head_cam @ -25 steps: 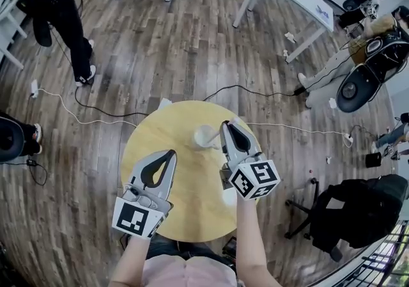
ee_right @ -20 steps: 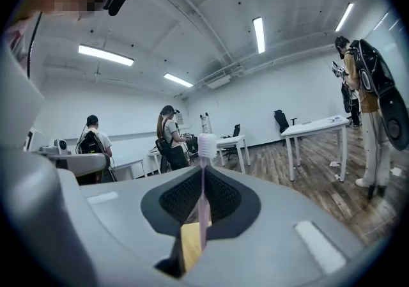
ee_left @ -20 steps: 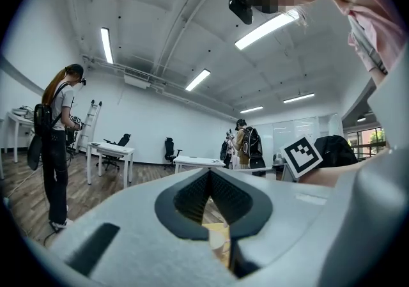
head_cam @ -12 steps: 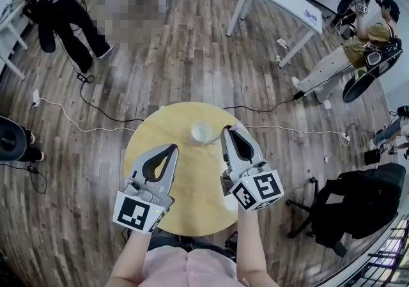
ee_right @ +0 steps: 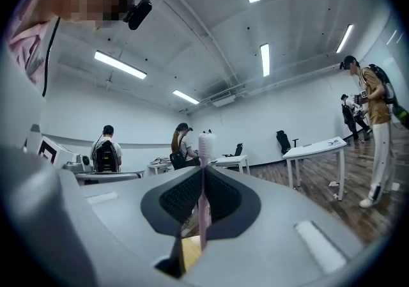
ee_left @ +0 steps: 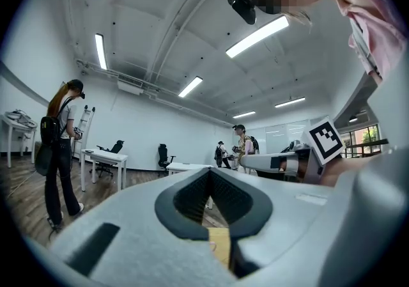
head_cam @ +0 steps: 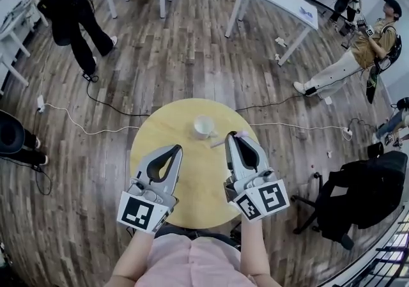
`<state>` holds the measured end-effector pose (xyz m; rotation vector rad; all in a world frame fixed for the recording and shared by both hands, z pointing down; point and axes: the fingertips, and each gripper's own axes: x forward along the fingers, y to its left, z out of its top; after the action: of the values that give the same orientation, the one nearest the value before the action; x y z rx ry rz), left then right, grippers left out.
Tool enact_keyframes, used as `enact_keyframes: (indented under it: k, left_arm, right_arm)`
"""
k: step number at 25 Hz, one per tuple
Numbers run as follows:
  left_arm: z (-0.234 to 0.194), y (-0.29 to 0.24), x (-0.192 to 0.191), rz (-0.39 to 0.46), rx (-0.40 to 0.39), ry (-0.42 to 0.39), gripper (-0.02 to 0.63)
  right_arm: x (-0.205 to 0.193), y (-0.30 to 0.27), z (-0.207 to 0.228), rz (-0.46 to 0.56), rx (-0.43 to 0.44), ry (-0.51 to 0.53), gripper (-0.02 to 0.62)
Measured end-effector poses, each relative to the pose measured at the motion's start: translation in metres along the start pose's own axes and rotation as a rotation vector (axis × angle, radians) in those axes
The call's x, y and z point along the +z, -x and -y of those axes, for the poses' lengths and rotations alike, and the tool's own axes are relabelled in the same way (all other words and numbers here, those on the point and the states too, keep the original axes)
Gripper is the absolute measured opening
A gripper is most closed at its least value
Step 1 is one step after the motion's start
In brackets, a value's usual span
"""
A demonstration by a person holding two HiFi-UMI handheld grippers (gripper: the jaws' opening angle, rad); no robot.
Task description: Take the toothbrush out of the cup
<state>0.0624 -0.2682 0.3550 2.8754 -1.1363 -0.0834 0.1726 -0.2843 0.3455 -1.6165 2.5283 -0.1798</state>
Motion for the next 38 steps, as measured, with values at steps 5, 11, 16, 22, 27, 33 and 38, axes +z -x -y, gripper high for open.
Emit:
enact_keyframes:
  k: [5, 11, 16, 22, 27, 33, 38]
  left_arm:
    - [0.008, 0.009, 0.007, 0.013, -0.013, -0.007, -0.005]
    - [0.007, 0.016, 0.009, 0.017, -0.013, -0.011, -0.004]
    - [0.008, 0.021, 0.011, 0.019, -0.011, -0.014, -0.004]
    - [0.010, 0.022, 0.005, -0.017, -0.008, -0.033, -0.004]
    - [0.015, 0.018, 0.016, 0.053, -0.006, -0.019, -0.003]
    - [0.013, 0.016, 0.019, 0.061, -0.007, -0.019, -0.004]
    - [0.014, 0.016, 0.019, 0.065, -0.008, -0.020, -0.004]
  right_arm:
    - [0.003, 0.010, -0.018, -0.003, 0.022, 0.023, 0.020]
    - [0.005, 0.016, -0.035, -0.009, 0.045, 0.066, 0.020]
    - [0.003, 0.024, -0.041, -0.012, 0.035, 0.074, 0.020]
    - [-0.002, 0.032, -0.034, -0.017, 0.011, 0.023, 0.020]
    - [-0.005, 0.033, -0.033, -0.020, 0.007, 0.015, 0.020]
    - [-0.008, 0.029, -0.036, -0.035, 0.014, 0.024, 0.020]
    - [-0.010, 0.030, -0.035, -0.040, 0.012, 0.020, 0.020]
